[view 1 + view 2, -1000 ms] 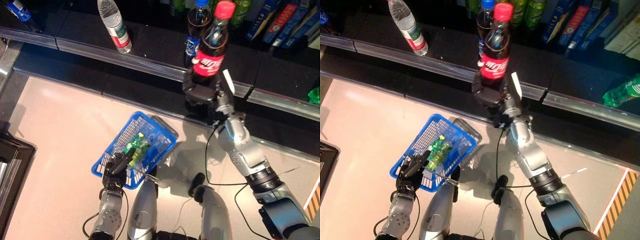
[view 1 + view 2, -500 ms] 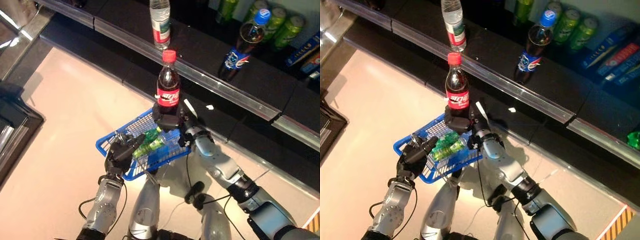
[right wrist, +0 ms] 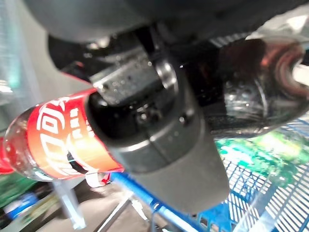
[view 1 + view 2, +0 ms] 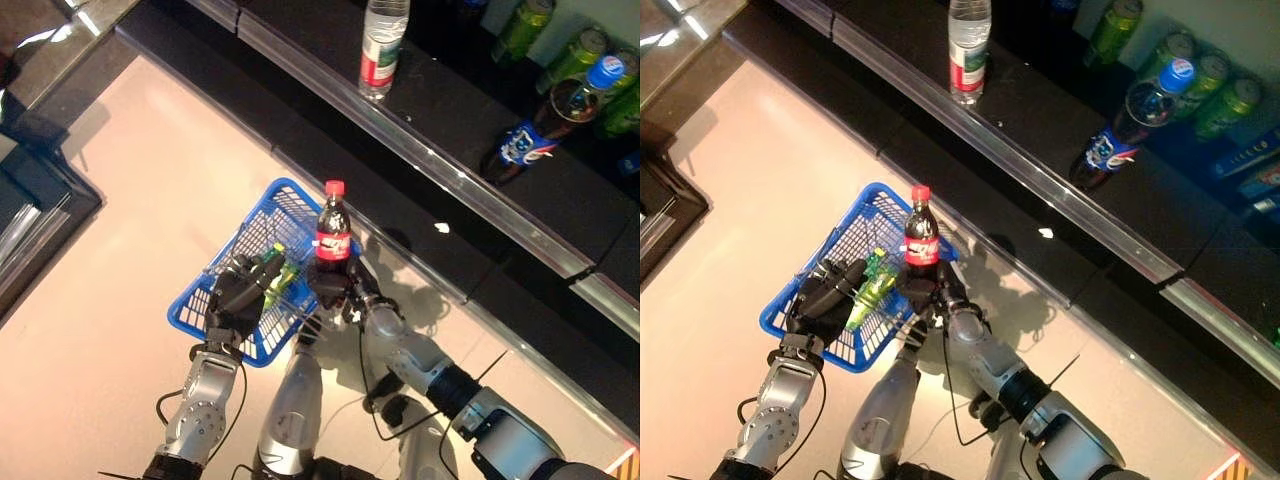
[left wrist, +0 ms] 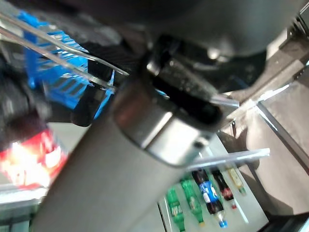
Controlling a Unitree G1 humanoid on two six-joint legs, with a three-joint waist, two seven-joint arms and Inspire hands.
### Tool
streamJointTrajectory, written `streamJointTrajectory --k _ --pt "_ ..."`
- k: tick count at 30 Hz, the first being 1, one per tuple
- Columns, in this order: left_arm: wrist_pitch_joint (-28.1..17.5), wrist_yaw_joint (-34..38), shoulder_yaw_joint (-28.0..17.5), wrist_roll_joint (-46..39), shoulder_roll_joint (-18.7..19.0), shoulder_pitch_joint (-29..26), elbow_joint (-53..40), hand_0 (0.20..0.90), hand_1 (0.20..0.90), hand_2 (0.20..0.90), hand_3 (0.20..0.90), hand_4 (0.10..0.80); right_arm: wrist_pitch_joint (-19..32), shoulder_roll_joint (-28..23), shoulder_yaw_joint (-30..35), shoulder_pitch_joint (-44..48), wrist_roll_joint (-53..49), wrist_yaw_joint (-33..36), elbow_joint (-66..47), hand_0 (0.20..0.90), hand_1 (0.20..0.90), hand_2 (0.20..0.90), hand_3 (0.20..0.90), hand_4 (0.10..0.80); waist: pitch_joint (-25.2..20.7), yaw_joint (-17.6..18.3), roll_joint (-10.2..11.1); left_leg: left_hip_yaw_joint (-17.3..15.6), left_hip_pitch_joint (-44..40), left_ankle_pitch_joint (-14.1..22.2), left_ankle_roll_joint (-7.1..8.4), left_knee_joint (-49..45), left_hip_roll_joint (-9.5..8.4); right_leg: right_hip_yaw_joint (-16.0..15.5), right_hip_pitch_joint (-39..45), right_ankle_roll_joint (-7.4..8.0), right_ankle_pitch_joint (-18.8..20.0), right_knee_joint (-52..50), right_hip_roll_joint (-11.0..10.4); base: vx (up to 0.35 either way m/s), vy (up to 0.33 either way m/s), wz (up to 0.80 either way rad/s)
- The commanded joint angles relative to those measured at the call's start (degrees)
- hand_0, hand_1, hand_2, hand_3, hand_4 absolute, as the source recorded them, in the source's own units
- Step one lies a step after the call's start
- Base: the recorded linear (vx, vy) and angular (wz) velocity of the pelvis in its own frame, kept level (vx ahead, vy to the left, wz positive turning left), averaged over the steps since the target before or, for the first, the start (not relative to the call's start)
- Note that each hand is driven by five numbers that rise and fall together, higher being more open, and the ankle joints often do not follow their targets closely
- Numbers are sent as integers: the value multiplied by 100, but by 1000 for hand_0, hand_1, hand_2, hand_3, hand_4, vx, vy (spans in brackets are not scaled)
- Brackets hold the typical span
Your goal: Pick up the drink and place into the basket.
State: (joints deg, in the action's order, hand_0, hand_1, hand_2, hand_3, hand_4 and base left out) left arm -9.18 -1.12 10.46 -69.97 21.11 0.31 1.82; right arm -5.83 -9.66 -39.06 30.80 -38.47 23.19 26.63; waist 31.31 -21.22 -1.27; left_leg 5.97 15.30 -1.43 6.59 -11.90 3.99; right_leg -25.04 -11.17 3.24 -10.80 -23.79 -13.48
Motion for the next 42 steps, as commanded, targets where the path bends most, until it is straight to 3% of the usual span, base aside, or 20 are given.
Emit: streamJointTrajectory --k 1,17,24,27,29,30,35,42 --pt "-815 -1447 -294 542 302 -1047 -2901 300 300 300 200 100 768 880 -245 827 -153 -211 -660 300 300 300 200 100 -151 42 -108 17 166 60 -214 -532 -277 -4 573 132 896 882 -180 13 -2 4" --pt "-574 -1631 -500 489 465 -1165 -2633 300 300 300 200 100 945 961 -1 1506 -627 -744 1223 300 300 300 200 100 -151 -289 -228 234 507 72 -242 -645 -448 -206 303 178 951 668 -365 32 -2 10" --pt "-490 -1890 -463 602 451 -1265 -2692 300 300 300 200 100 770 1073 96 1586 -867 -1234 1663 300 300 300 200 100 -151 -336 -234 269 562 70 -260 -641 -460 -211 215 190 950 599 -403 4 1 0" --pt "-227 -2358 -430 288 451 -1314 -2780 300 300 300 200 100 611 1120 77 1601 -873 -1571 1836 300 300 300 200 100 -151 -351 -259 269 579 59 -265 -633 -451 -220 186 195 942 569 -419 8 8 2" --pt "418 -3199 -220 -310 306 -1345 -3053 300 300 300 200 100 576 1130 -28 1598 -904 -1727 1892 300 300 300 200 100 -151 -346 -280 282 607 28 -263 -615 -446 -226 145 205 952 553 -421 5 29 6" --pt "524 -3348 -132 -268 286 -1362 -3126 300 300 300 200 100 595 1135 -39 1623 -935 -1796 1941 300 300 300 200 100 -151 -338 -289 278 610 16 -265 -606 -437 -226 130 208 964 543 -429 7 31 10" --pt "550 -3234 223 318 265 -1607 -3064 300 300 300 200 100 461 1143 -63 1904 -776 -1959 2056 300 300 300 200 100 -151 -281 -307 234 616 -25 -278 -605 -404 -159 43 213 966 442 -447 7 50 3" --pt "558 -3213 144 313 283 -1602 -2883 300 300 300 200 100 169 1052 -132 2212 -440 -2039 2043 300 300 300 200 100 -151 -301 -253 219 660 -20 -286 -686 -367 -92 -72 197 925 273 -466 15 19 -1"
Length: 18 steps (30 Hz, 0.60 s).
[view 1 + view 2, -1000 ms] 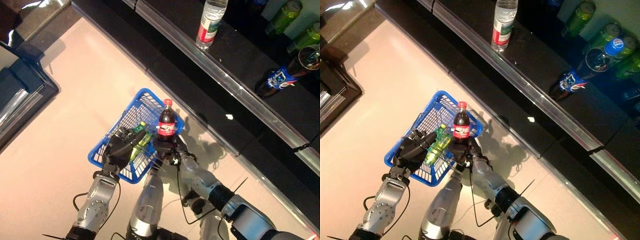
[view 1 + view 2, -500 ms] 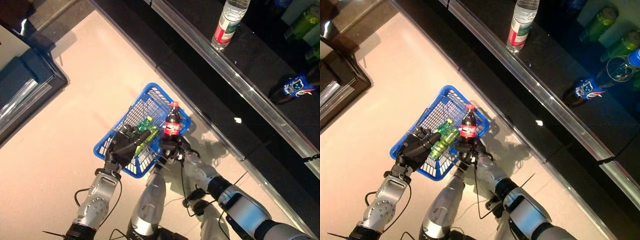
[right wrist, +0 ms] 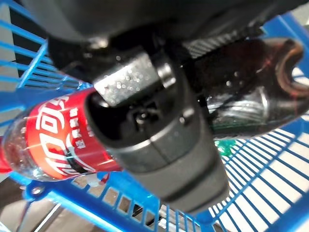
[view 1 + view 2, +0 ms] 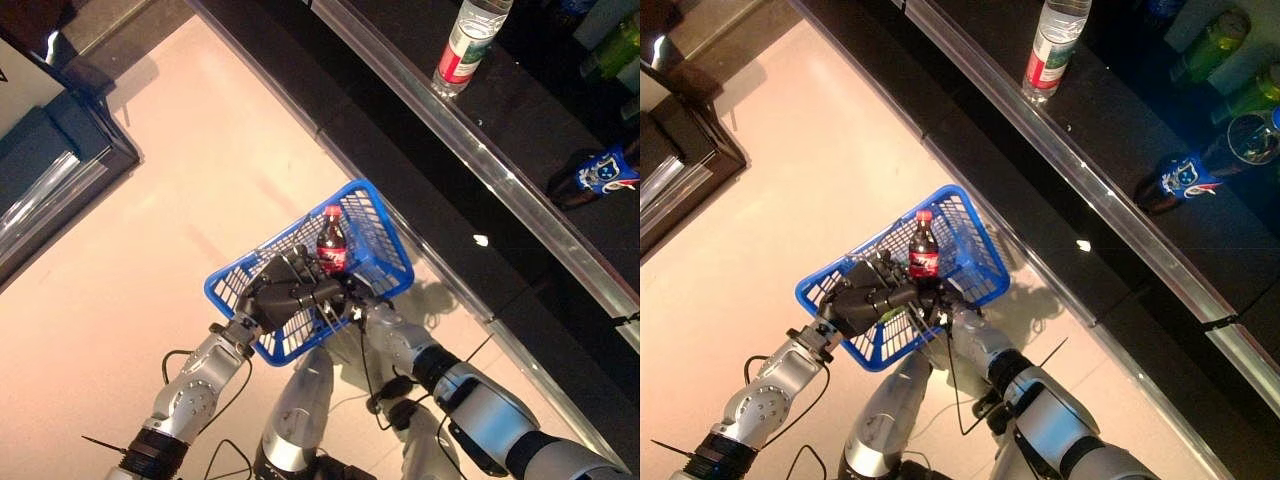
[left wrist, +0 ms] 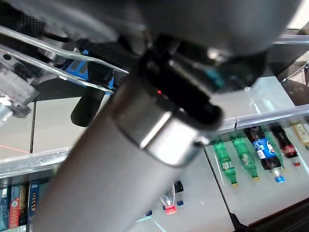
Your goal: Pick up the drink and place into the basket.
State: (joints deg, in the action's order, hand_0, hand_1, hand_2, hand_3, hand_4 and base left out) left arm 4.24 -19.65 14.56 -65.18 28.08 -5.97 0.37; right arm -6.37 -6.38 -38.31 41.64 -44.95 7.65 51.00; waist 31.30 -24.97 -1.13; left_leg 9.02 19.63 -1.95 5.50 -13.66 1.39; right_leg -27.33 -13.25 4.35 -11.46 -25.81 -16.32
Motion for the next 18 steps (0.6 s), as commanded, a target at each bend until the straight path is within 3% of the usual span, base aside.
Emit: streamJointTrajectory --k 1,6,18 --pt "-774 -1372 -274 -176 -415 -954 -2744 300 300 300 200 100 172 730 -223 1138 210 -511 -394 300 300 300 200 100 -150 67 -263 -88 238 35 -179 -524 -104 142 122 83 985 452 -186 0 0 0" --pt "-793 -1404 -275 -124 -464 -903 -2723 300 300 300 200 100 21 761 -228 1104 -73 -554 -208 300 300 300 200 100 -150 49 -296 -62 268 43 -192 -560 -91 128 62 76 947 357 -201 0 0 0" --pt "-715 -1493 -302 -205 -413 -899 -2695 300 300 300 200 100 150 718 478 1449 -1528 -960 412 300 300 300 200 100 -150 -18 -364 -28 349 73 -215 -633 -115 79 -55 77 935 194 -279 2 0 0"
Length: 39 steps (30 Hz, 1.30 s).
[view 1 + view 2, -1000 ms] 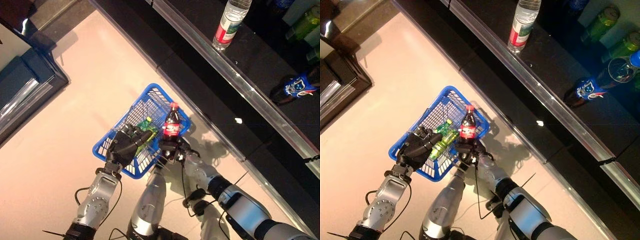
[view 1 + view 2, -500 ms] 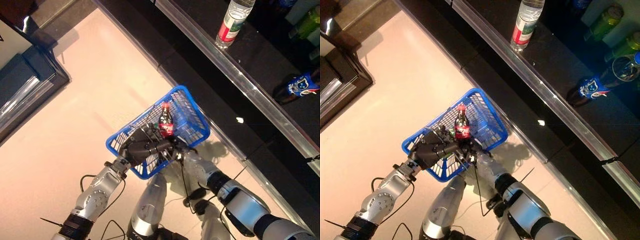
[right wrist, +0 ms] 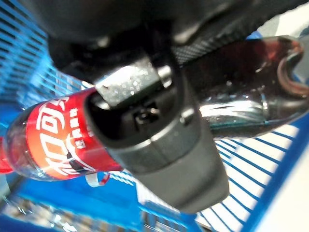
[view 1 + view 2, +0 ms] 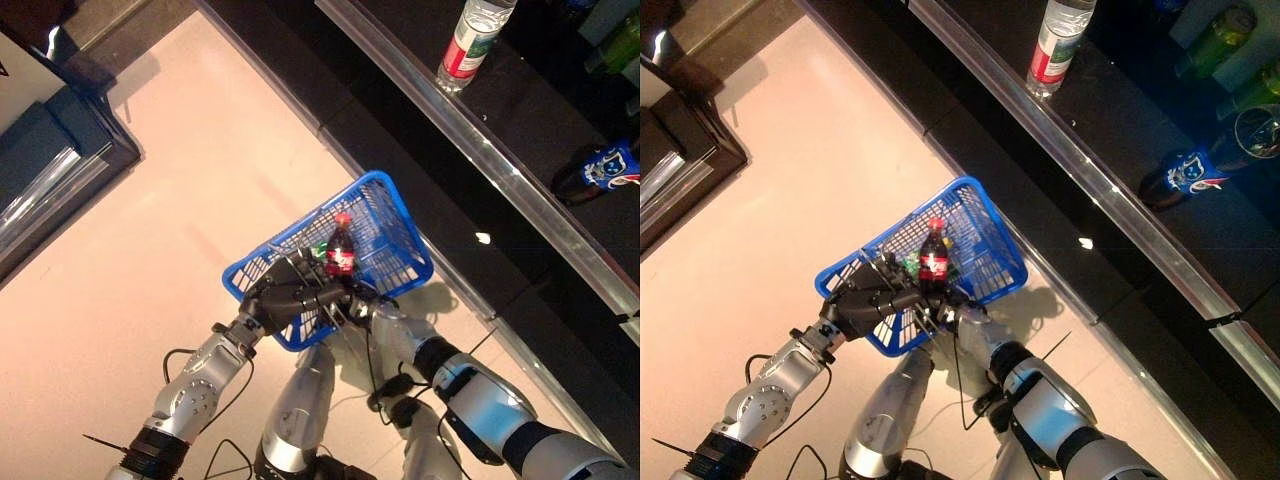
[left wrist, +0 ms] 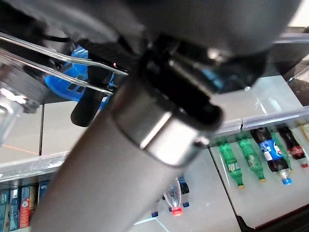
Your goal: Pick up the drink and place into the basket.
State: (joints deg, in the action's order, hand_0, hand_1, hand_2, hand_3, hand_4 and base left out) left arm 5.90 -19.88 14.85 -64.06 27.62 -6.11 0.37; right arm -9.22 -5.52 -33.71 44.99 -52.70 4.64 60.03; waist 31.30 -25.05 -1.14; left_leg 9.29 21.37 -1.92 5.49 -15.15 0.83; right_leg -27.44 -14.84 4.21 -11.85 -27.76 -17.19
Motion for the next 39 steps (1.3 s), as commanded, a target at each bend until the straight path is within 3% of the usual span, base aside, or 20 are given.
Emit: streamJointTrajectory --k 1,8,14,18,27,28,35,39 --pt "-881 -1471 -331 -317 -367 -885 -2695 300 300 300 200 100 435 631 19 1114 -753 -659 -491 300 300 300 200 100 -151 -9 -362 -55 175 70 -214 -484 -59 90 104 91 974 390 -191 0 0 0" --pt "-945 -1684 -265 -358 -340 -776 -2671 300 300 300 200 100 352 739 338 1200 -2422 -813 -611 300 300 300 200 100 -151 4 -461 -103 284 120 -258 -608 -83 108 -55 114 987 234 -300 8 32 2" --pt "-1011 -1692 -259 -457 -281 -704 -2720 300 300 300 200 100 426 721 508 1355 -2870 -668 -775 300 300 300 200 100 -151 -5 -510 -115 385 139 -283 -653 -99 121 -184 136 1003 166 -350 0 6 0" --pt "-1044 -1722 -238 -446 -259 -681 -2713 300 300 300 200 100 415 802 412 1469 -2822 -517 -960 300 300 300 200 100 -151 -29 -510 -114 442 143 -289 -676 -112 125 -237 140 1003 137 -371 0 0 0" --pt "-1079 -1753 -179 -481 -160 -698 -2690 300 300 300 200 100 -293 785 444 1611 -3223 -640 -544 300 300 300 200 100 -151 -102 -534 -115 555 169 -312 -767 -145 85 -349 156 998 4 -456 19 1 0" --pt "-1076 -1760 -167 -487 -151 -662 -2696 300 300 300 200 100 -356 806 454 1567 -3222 -628 -507 300 300 300 200 100 -151 -107 -531 -101 464 340 -290 -807 -145 164 -302 235 848 -90 -457 102 -22 1" --pt "-1045 -1722 -105 -480 -135 -662 -2761 300 300 300 200 100 -1000 744 402 1557 -2697 -1070 -74 300 300 300 200 100 -151 -144 -532 -81 575 322 -284 -823 -144 184 -429 264 850 -146 -483 15 -3 0" --pt "-1043 -1766 -88 -531 -88 -681 -2788 300 300 300 200 100 -1117 713 346 1573 -2628 -1127 16 300 300 300 200 100 -151 -156 -513 -79 584 294 -278 -778 -126 162 -444 279 855 -132 -482 0 0 0"
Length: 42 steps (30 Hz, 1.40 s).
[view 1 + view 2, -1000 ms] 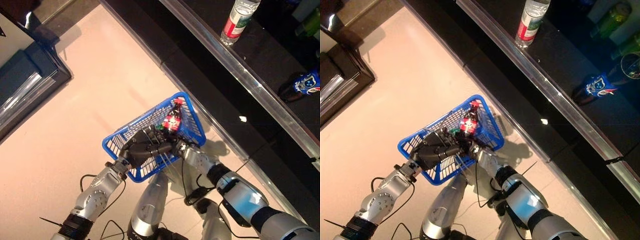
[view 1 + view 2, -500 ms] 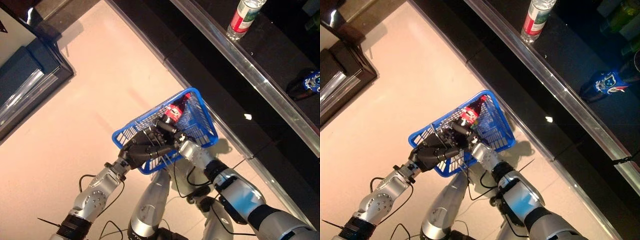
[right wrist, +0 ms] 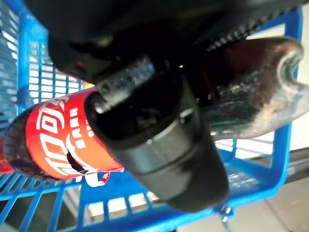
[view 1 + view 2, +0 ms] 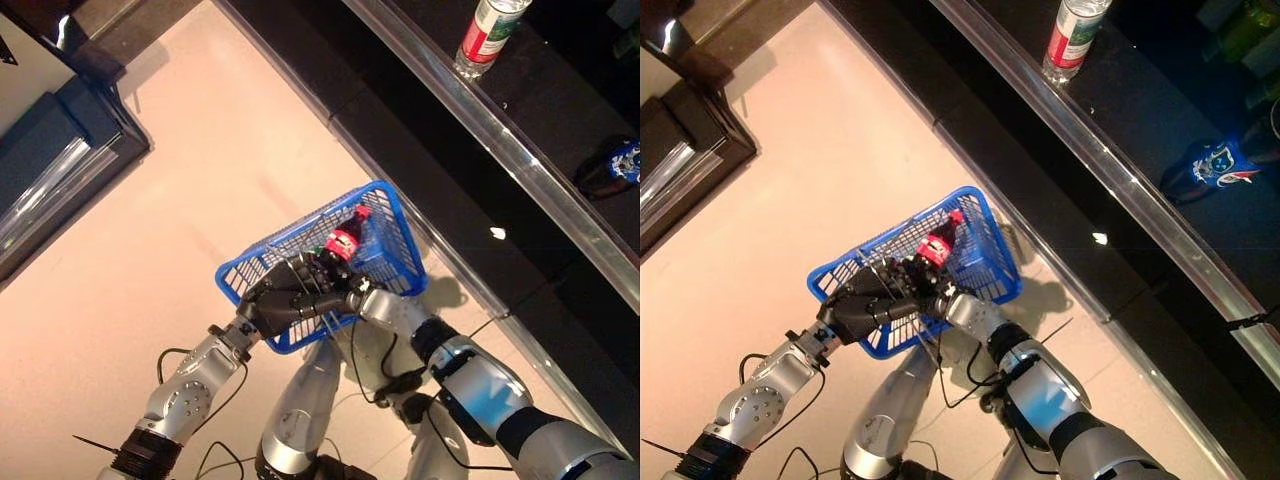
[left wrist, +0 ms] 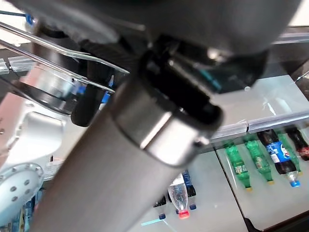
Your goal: Pick up the drink and place into the basket.
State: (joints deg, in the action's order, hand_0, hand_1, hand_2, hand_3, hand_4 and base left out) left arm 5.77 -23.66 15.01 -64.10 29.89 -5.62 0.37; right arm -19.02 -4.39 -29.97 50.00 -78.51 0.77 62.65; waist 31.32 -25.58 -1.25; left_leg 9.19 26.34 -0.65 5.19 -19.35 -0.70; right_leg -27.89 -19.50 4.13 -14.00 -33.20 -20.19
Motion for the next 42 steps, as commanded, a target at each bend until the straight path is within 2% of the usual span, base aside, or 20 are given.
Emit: streamJointTrajectory --k 1,4,5,6,7,19,20,21,22,27,31,37,42 --pt "-1027 -1392 -100 -530 -310 -735 -2790 300 300 300 200 100 -140 583 -13 1095 -33 -747 -171 300 300 300 200 100 -153 -110 -501 -66 87 163 -249 -350 28 206 17 288 1072 409 -184 0 0 0" --pt "-1010 -1372 -71 -531 -318 -785 -2774 300 300 300 200 100 -140 539 71 1224 -32 -818 110 300 300 300 200 100 -153 -127 -486 -61 88 140 -247 -334 36 195 13 285 1096 422 -177 0 0 0" --pt "-1004 -1352 -66 -529 -327 -800 -2775 300 300 300 200 100 -100 548 79 1257 -56 -801 166 448 448 448 373 273 -153 -131 -481 -66 92 139 -246 -336 41 194 15 283 1091 423 -174 -5 8 5" --pt "-1011 -1354 -58 -520 -340 -801 -2766 300 300 300 200 100 -108 557 104 1280 -55 -783 215 648 648 648 606 506 -153 -133 -482 -65 98 142 -243 -345 45 194 11 282 1087 415 -176 0 11 8" --pt "-1008 -1325 -50 -513 -354 -822 -2768 300 300 300 200 100 -124 561 135 1313 17 -798 287 900 900 900 900 800 -153 -134 -480 -64 94 145 -240 -349 47 194 16 278 1085 414 -174 -1 14 9" --pt "-1058 -1000 90 -397 -474 -993 -2794 300 300 300 200 100 -111 673 94 1336 265 -757 522 900 900 900 900 800 -153 -139 -469 -95 112 159 -250 -363 49 249 -31 323 1091 352 -198 -1 4 1" --pt "-1011 -483 279 -254 -612 -1487 -2704 300 300 300 200 100 -40 899 102 1530 240 -797 778 900 900 900 900 800 -153 -108 -421 -106 124 152 -262 -386 68 299 -33 316 1096 324 -176 -52 22 -1" --pt "-1013 -363 319 -222 -639 -1640 -2673 300 300 300 200 100 -43 932 122 1623 247 -815 841 900 900 900 900 800 -153 -105 -415 -121 231 2 -288 -372 75 239 -107 241 1234 379 -169 -49 21 0" --pt "-1016 -194 384 -182 -680 -1813 -2623 300 300 300 200 100 -58 987 136 1707 251 -838 924 900 900 900 900 800 -153 -86 -397 -124 239 -12 -288 -375 85 256 -113 237 1246 378 -156 -62 27 2" --pt "-1191 1339 879 186 -1164 -3243 -2154 300 300 300 200 100 -339 1263 93 2181 365 -1053 1369 900 900 900 900 800 -153 203 -292 -298 223 -78 -257 -381 197 488 -178 269 1297 366 -114 -11 68 -8" --pt "-1367 2139 1105 435 -1478 -4005 -1788 300 300 300 200 100 -381 1431 -71 2184 399 -1109 1359 900 900 900 900 800 -153 440 -239 -418 261 -90 -229 -430 246 665 -280 289 1290 338 -101 -16 76 -22" --pt "-1635 2800 1277 736 -1840 -4700 -1225 300 300 300 200 100 -392 1565 -307 2093 381 -1222 1262 900 900 900 900 800 -153 728 -197 -564 251 -109 -195 -449 342 872 -394 301 1279 299 -78 -3 66 -17" --pt "-1893 3087 1367 959 -2098 -5072 -708 300 300 300 200 100 -293 1655 -472 1963 344 -1348 1047 900 900 900 900 800 -153 944 -157 -669 244 -113 -186 -489 417 1005 -471 298 1257 255 -51 5 39 -13"
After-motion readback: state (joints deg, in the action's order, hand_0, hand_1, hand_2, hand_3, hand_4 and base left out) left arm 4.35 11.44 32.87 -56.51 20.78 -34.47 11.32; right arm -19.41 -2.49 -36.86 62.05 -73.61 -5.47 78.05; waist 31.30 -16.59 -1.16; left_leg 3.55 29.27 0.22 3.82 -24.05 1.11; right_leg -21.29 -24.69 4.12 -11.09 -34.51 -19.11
